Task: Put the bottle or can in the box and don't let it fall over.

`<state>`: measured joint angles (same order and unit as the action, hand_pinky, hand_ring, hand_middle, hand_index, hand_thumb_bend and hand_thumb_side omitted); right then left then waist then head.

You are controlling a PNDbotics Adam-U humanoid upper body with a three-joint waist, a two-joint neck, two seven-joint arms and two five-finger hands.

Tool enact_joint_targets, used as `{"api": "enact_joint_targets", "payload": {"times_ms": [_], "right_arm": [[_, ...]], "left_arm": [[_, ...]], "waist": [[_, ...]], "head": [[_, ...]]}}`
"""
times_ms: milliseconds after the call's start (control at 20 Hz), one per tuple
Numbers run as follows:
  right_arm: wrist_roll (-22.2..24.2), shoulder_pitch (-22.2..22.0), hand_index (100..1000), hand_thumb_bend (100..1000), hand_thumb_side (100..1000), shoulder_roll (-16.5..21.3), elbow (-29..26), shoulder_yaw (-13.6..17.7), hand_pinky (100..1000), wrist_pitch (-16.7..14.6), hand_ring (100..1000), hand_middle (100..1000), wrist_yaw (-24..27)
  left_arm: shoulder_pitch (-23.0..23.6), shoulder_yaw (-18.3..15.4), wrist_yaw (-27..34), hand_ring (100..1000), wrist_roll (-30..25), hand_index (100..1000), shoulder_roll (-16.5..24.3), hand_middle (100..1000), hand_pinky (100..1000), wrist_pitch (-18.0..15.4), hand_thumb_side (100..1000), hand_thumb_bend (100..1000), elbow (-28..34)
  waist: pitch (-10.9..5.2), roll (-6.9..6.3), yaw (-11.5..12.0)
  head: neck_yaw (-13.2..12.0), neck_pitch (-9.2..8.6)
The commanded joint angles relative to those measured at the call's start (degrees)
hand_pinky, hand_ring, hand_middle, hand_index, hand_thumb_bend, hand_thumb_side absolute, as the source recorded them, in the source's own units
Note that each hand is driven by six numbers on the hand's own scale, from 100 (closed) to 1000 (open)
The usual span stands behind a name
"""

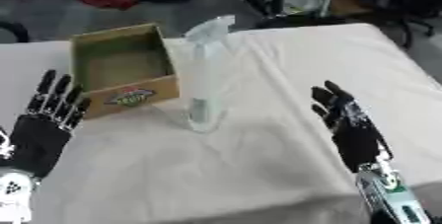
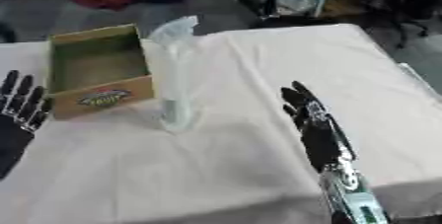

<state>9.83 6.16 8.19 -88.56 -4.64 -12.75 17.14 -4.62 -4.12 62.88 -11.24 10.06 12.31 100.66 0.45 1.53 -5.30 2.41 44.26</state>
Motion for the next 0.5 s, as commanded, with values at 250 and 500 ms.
{"api": "enact_joint_targets", "payload": {"times_ms": [250,500], "right_arm": [[0.2,0.5,972,100,849,0.9,-0.6,0.0,1000,0.0,992,877,-0.2],[0.2,0.5,973,100,849,0.9,-0.6,-0.1,1000,0.0,992,876,-0.2]], "left_arm": [[-0.5,-0.2,-0.4,667,0.0,909,0.5,697,696,-0.2,1000,624,1.3],[-0.5,-0.2,-0.5,662,-0.1,909,0.5,693,696,-0.3,1000,621,1.3]], "waist": [[-0.61,-0.05,0.1],[-0.63,-0.08,0.0]], "head": [[0.0,-0.14],[0.1,-0.14]]}}
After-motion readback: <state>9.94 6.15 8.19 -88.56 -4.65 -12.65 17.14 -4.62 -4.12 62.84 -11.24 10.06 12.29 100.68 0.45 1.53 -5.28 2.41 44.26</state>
